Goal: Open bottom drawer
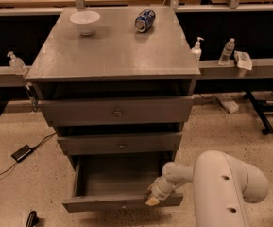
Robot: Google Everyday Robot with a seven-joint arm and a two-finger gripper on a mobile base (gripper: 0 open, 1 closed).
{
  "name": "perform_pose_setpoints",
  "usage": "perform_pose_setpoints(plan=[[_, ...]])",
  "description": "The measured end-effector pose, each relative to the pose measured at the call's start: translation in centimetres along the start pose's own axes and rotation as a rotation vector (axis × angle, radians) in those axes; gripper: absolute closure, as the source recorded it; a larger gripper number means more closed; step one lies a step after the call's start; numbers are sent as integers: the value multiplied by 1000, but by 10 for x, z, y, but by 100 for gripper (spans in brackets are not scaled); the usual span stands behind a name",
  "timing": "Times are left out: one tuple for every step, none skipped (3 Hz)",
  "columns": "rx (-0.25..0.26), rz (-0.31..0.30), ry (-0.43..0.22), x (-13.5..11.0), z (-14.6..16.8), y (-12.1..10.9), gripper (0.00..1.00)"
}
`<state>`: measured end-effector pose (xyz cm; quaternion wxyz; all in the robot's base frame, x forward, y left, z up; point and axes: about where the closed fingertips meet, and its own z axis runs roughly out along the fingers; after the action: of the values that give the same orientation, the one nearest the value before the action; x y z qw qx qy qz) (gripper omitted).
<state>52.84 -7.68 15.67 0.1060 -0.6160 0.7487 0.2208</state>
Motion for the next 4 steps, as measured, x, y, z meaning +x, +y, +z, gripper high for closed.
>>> perform_pose_setpoints(plan=[[-2,0,0,0,1,1,35],[-6,0,0,0,3,3,11],[21,-7,-13,3,-12,6,0],[110,-21,-38,11,-56,13,0]])
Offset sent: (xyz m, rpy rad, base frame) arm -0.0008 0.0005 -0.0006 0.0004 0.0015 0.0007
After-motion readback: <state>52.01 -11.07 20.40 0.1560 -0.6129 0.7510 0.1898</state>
